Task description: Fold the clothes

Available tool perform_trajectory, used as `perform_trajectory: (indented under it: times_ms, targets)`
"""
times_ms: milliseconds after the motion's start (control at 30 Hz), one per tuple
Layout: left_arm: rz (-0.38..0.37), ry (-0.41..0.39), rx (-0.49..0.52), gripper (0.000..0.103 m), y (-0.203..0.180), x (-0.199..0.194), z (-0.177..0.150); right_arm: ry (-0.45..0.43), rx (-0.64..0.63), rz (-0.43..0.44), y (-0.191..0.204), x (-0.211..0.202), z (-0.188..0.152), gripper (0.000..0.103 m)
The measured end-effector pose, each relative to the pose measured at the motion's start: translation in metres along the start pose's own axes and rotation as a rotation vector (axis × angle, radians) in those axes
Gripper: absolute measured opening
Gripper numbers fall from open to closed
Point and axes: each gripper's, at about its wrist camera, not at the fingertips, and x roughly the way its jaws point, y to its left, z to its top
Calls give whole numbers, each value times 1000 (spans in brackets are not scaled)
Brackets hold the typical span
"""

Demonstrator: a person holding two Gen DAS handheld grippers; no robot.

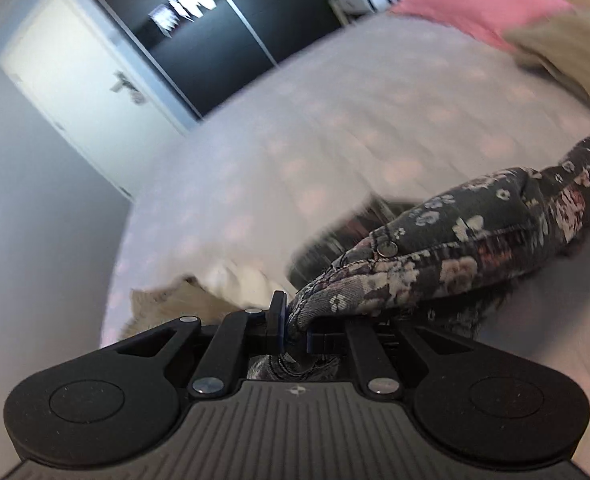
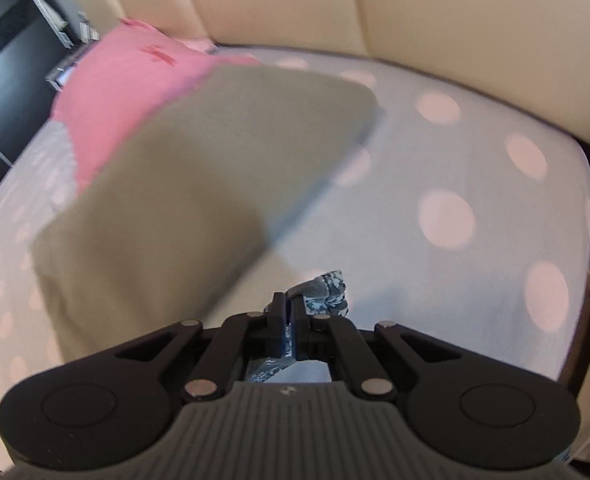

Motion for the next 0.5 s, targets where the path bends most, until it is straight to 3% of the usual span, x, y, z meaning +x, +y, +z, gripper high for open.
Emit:
perform_trajectory:
  times_ms: [100,200,500]
  targets:
    - [-35,51,58,7,-21,6,-21,36,10,-48,-21,10,-12,2]
    - [-61,86,46,7,-24,11,-31,61,24,-61,-35,14,-16,2]
    - [-59,98,23,7,-19,12,-33,99,-52,-135,-48,27,-33,3]
